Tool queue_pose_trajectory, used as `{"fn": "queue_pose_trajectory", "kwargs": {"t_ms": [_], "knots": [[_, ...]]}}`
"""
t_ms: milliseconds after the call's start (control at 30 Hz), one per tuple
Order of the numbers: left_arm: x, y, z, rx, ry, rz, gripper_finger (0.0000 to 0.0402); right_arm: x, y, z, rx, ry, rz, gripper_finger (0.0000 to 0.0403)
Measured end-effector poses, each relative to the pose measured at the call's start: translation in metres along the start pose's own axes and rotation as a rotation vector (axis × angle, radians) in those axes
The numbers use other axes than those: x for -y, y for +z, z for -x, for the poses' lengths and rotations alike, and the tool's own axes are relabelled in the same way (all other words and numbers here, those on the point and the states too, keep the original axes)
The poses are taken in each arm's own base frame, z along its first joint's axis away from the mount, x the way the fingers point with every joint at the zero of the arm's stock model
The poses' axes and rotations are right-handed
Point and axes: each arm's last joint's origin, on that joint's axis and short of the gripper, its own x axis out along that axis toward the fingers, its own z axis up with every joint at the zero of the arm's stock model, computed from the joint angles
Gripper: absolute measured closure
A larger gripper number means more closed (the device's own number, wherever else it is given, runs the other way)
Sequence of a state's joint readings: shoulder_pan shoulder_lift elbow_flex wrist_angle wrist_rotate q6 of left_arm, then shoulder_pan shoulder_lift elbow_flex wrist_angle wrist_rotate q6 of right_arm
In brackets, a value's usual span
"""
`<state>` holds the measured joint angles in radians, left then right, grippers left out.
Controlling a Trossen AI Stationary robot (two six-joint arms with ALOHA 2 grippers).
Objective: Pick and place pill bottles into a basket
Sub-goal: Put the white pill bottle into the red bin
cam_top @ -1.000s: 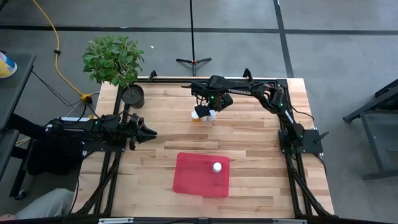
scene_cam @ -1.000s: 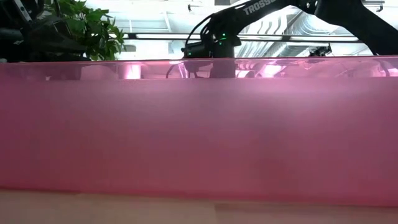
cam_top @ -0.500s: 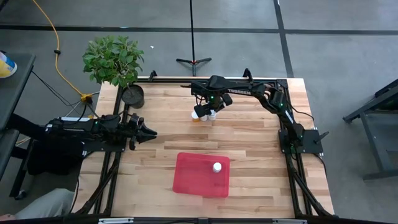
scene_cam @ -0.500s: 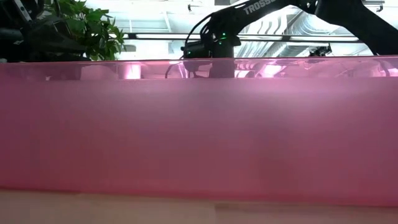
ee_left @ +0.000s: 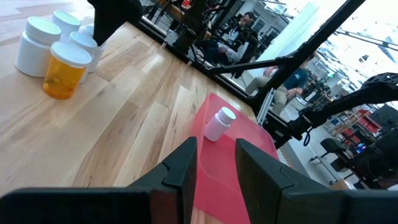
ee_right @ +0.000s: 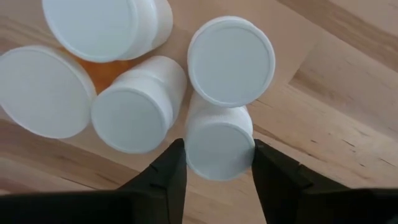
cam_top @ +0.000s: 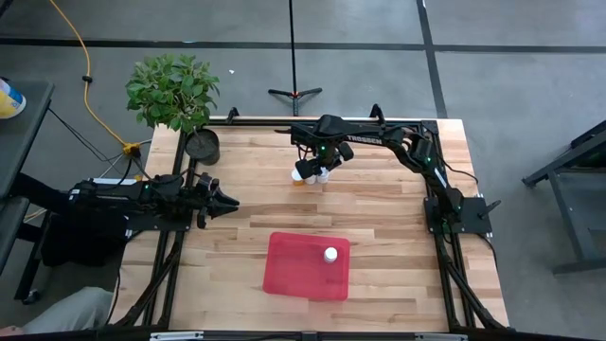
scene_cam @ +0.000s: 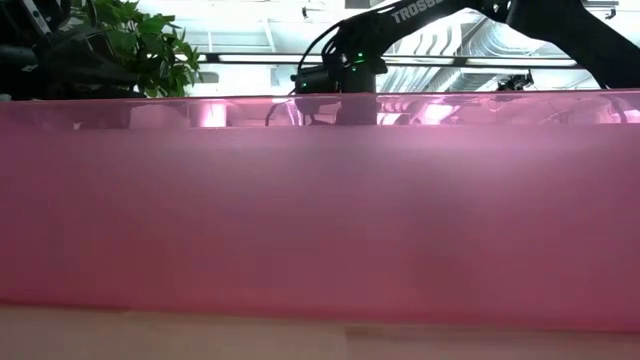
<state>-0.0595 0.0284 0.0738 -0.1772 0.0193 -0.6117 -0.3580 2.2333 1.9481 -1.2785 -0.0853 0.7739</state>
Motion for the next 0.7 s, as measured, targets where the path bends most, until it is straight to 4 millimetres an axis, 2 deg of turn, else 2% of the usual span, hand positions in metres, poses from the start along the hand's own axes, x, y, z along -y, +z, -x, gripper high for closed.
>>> {"fn": "queue_pose_trajectory", "kwargs": {"t_ms": [700], "knots": [[0.0000, 0.0000, 0.0000, 0.000, 0.000, 0.000, 0.0257, -0.0063, -0.0095, -0.0007, -0.005, -0.030, 0.052, 0.0262]]}}
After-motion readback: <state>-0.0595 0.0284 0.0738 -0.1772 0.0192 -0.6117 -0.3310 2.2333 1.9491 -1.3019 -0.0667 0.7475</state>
